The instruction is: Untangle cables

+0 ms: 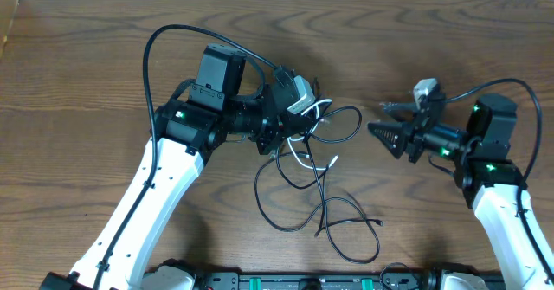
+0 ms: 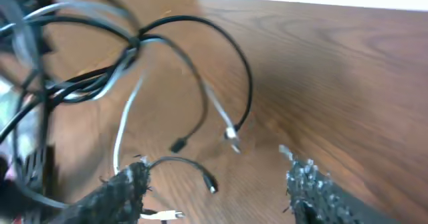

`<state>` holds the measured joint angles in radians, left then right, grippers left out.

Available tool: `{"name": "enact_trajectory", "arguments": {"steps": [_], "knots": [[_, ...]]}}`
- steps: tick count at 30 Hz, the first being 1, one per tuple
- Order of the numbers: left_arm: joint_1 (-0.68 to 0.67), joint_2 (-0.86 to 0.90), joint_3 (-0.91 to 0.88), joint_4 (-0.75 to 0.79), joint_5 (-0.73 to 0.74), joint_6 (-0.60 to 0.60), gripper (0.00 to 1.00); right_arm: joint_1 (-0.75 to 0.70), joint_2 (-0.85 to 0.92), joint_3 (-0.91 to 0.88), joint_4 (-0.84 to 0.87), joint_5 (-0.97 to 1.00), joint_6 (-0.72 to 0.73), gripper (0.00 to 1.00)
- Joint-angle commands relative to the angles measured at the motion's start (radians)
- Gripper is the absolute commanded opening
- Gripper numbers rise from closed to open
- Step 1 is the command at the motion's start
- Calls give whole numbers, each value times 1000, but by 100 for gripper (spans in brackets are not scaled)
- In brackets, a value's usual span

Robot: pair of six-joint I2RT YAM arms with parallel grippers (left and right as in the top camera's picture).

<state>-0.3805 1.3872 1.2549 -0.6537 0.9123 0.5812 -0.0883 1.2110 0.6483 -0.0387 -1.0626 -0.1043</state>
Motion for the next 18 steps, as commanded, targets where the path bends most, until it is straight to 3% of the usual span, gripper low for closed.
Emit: {"name": "enact_trajectory", "arguments": {"steps": [1, 8, 14, 18], "knots": [[2, -11, 17, 8, 18, 21, 7, 29, 2, -2, 18, -118, -96, 70], [-10, -11, 17, 6, 72, 21, 7, 74, 2, -2, 95, -153, -96, 73], [-85, -11, 17, 6, 117, 29, 7, 155, 2, -2, 118, -153, -199, 73], [-134, -11, 17, 3, 116, 29, 7, 188, 2, -2, 177, -152, -200, 68]]}}
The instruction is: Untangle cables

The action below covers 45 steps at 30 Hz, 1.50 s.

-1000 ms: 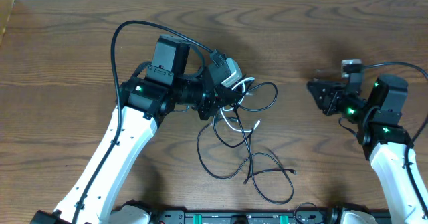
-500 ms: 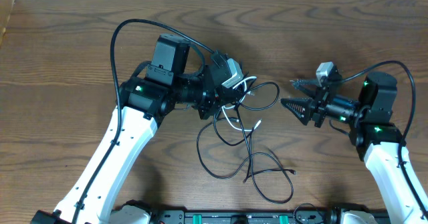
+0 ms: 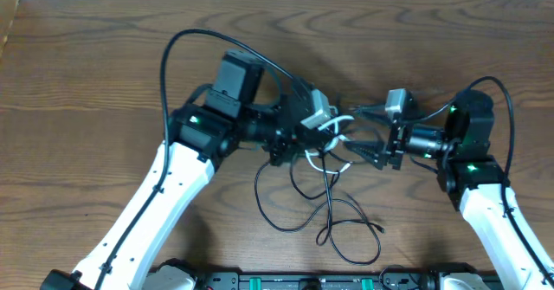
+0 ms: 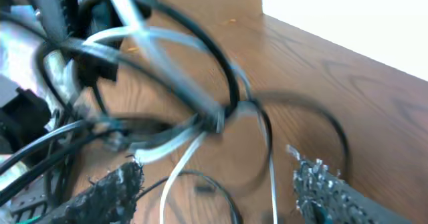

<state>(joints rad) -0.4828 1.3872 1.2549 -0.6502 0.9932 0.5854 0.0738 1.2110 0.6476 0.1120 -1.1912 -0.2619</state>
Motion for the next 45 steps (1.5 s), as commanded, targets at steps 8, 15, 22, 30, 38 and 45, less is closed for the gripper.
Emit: {"name": "enact_trajectory", "arguments": {"steps": [8, 15, 22, 30, 38, 45], "knots": [[-53, -11, 17, -24, -10, 24, 7, 41, 2, -2, 66, -23, -42, 61], [-54, -11, 17, -46, -4, 24, 7, 41, 2, -2, 122, -23, 0, 44], [-75, -11, 17, -45, 16, 24, 7, 41, 2, -2, 139, -23, 23, 1], [-75, -11, 17, -45, -47, 24, 7, 41, 2, -2, 139, -2, 32, 1], [-75, -11, 17, -45, -80, 24, 8, 41, 2, -2, 139, 82, 93, 1], [-75, -11, 17, -45, -89, 24, 7, 41, 2, -2, 140, -2, 90, 48]]}}
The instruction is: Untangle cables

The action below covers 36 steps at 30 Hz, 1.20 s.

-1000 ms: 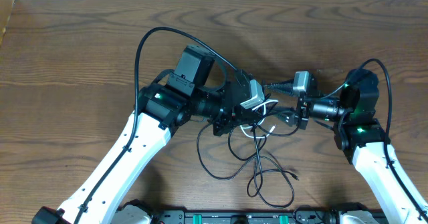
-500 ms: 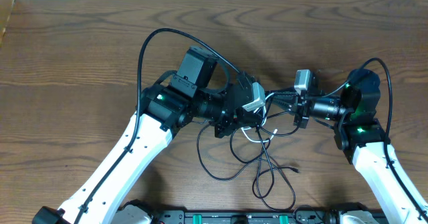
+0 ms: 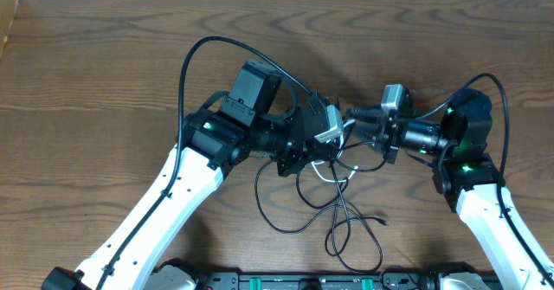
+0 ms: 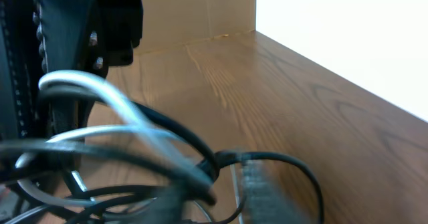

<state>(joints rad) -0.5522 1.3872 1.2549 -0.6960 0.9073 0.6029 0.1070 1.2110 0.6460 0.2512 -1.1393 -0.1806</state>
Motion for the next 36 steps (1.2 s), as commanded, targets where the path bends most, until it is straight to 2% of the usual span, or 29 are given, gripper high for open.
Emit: {"name": "enact_trajectory", "arguments": {"steps": [1, 3, 5, 7, 8, 9, 12, 13, 18, 27, 33, 36], "knots": [[-6, -11, 17, 1, -3, 6, 8, 8, 2, 0, 5, -68, 7, 55], [-6, -11, 17, 1, 5, 6, 8, 8, 2, 0, 18, -76, 8, 60], [-6, -11, 17, 1, 37, 6, 8, 11, 2, 0, 23, -76, 8, 61], [-6, -11, 17, 1, 70, 6, 7, 15, 2, 0, 26, -76, 8, 60], [-6, -10, 17, 1, 74, 6, 8, 16, 2, 0, 27, -76, 8, 56], [-6, -10, 17, 1, 74, 6, 7, 17, 2, 0, 31, -76, 8, 50], [-6, -10, 17, 2, 72, 6, 7, 18, 2, 0, 38, -76, 8, 6], [-6, -10, 17, 3, 71, 6, 8, 18, 2, 0, 39, -76, 8, 1], [-5, -10, 17, 4, 56, 6, 8, 18, 2, 0, 41, -67, 8, 1], [-5, -10, 17, -6, -143, -21, 7, 18, 2, 0, 45, 90, 139, 1], [-5, -10, 17, -7, -227, -37, 8, 16, 2, 0, 45, 114, 148, 1], [-5, -10, 17, -7, -251, -52, 30, 16, 2, 0, 45, 121, 150, 1]]}}
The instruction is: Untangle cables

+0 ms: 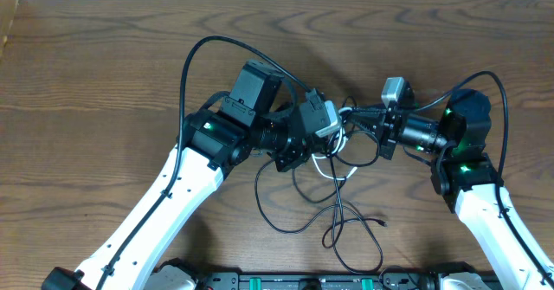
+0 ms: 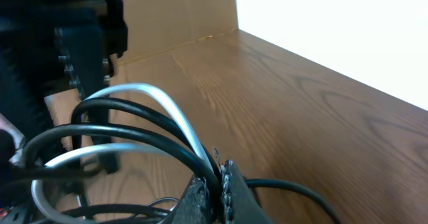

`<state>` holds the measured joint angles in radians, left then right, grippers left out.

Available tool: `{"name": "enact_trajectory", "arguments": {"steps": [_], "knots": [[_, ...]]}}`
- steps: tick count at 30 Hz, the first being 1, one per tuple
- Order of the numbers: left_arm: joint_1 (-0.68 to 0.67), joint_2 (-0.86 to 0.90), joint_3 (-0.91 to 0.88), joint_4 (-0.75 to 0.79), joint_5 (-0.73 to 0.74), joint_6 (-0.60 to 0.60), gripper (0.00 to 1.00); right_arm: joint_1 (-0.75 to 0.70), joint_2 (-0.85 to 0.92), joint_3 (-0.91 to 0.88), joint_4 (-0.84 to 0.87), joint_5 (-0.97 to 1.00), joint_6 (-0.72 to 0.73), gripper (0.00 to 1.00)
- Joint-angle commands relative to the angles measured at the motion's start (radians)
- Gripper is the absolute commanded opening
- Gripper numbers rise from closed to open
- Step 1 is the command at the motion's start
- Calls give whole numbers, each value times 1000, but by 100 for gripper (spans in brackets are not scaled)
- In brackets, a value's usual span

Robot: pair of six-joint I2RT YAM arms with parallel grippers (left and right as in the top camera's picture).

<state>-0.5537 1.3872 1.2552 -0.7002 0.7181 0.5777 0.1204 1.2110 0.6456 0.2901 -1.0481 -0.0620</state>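
Observation:
A tangle of black and white cables (image 1: 336,205) hangs between the two grippers and trails in loops toward the table's front. My left gripper (image 1: 329,132) sits at mid-table, holding the bundle's upper end; its wrist camera mostly hides its fingers. My right gripper (image 1: 353,117) faces it from the right. In the right wrist view the right gripper (image 2: 221,174) is shut on a black cable (image 2: 140,109), with a white cable (image 2: 144,90) arching just above it toward the left gripper's dark body (image 2: 73,57).
The wooden table (image 1: 104,56) stretches wide on the left and at the back. A black rail (image 1: 286,281) runs along the front edge. A cardboard wall (image 2: 174,17) stands at the table's far left end.
My right gripper's jaws, blurred beside the bundle before, are now shut on a black cable. The right gripper sits slightly further right, and the cables between the grippers have spread a little.
My right gripper first stood open well to the right of the tangle, which the left gripper held up. Then both arms were nearer the middle, the open right jaws at the bundle. Then the grippers nearly touched. Now the right is shut on a black cable.

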Motion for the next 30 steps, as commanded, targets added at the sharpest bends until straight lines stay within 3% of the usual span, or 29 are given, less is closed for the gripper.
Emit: {"name": "enact_trajectory", "arguments": {"steps": [1, 2, 8, 9, 16, 23, 30], "knots": [[-4, -10, 16, -2, -61, -30, 41, 3, 2, 0, 5, 29, 32, 1], [-4, -10, 16, -3, -61, -30, 55, 3, 2, 0, 5, 29, 32, 1], [-4, -10, 16, -7, -61, -41, 60, 3, 2, 0, 5, 35, 32, 1], [-4, -10, 16, -7, -61, -41, 68, 3, 2, 0, 4, 41, 32, 1], [-1, -15, 16, -6, -70, -48, 76, -19, 2, 0, -23, 64, 49, 1], [-1, -36, 17, 4, -239, -158, 77, -64, 2, 0, -56, 79, 79, 1], [-1, -107, 17, -11, -345, -165, 80, -100, 2, 0, -64, 81, 122, 1]]}}
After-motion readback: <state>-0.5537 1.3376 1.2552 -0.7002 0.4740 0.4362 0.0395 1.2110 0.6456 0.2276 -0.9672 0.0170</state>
